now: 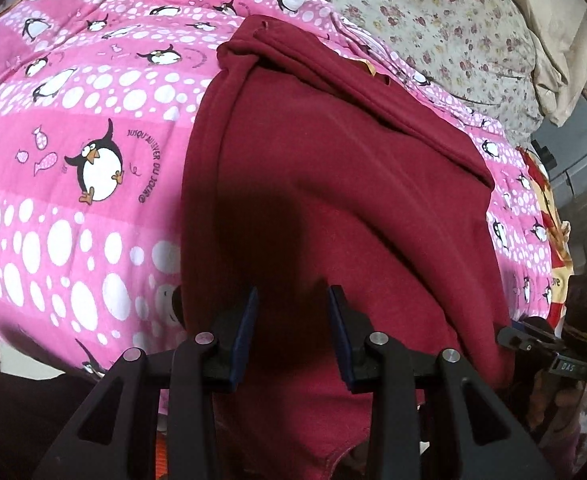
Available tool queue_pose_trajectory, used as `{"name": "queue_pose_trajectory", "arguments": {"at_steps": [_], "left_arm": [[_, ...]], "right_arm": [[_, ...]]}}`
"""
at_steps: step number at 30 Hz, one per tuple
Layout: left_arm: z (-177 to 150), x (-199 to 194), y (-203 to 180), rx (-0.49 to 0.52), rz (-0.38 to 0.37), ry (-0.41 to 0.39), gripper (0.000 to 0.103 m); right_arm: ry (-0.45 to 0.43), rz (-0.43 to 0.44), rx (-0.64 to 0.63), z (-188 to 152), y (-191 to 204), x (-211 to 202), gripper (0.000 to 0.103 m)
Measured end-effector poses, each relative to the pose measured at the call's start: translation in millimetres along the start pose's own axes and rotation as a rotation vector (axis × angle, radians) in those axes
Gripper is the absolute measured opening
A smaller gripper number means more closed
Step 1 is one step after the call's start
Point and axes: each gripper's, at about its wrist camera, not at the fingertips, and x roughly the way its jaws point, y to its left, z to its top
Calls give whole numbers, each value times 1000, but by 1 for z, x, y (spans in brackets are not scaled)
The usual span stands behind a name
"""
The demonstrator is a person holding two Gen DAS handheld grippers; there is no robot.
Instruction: Fold small clothes
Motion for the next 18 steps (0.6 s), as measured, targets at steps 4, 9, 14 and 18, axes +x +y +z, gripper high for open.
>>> {"name": "queue_pose_trajectory", "arguments": {"at_steps": [4, 9, 14, 18], "left_arm": [[0, 1, 0, 4, 0, 2, 14], [0, 1, 1, 1, -7, 3, 14], [0, 2, 1, -1, -8, 4, 14], [0, 2, 2, -2, -8, 4, 14]], "right_arm": [[3, -5, -1, 0, 0, 1, 77], [4, -10, -1, 0, 2, 3, 80], [5, -14, -4, 0, 6, 5, 83], [4, -11, 0, 0, 6, 5, 84]]}}
